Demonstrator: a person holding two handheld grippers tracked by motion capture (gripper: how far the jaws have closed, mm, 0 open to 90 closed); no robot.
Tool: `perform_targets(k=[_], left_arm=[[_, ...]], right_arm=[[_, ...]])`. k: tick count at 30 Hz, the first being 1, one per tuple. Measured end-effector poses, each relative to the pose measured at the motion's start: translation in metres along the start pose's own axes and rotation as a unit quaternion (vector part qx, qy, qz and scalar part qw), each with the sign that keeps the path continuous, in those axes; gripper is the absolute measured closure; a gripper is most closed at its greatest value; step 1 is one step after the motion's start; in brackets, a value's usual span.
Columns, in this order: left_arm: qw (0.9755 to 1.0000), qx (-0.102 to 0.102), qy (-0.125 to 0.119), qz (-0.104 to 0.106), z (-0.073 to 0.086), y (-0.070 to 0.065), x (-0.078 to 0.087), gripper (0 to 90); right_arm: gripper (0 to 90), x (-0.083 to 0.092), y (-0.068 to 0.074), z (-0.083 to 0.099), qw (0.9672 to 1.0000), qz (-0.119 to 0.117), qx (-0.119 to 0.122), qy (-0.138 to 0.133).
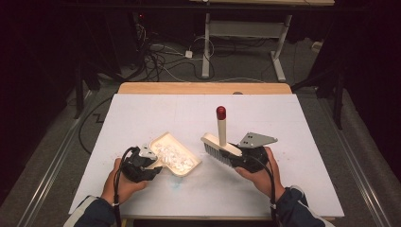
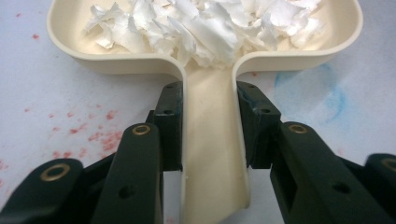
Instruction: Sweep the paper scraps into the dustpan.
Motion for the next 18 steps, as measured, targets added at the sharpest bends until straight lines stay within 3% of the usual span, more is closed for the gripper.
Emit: perform_targets(k=[18], left_arm=[[0.9977, 0.05, -0.022, -0.04, 0.013, 0.028, 0.014, 63.5]], right_arm=[[67.6, 0.036, -0.023, 0.015, 0.9999, -0.005, -0.012, 0.006]])
Point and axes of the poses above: each handheld gripper's, and its own axes: x roughly backward along the jaws, z roughly out of its underside, y roughly to its left, the point moved 3 cm from there along -x, roughly forward along the jaws, and after that the axes turned 12 degrees about z, right-handed, at the moved point
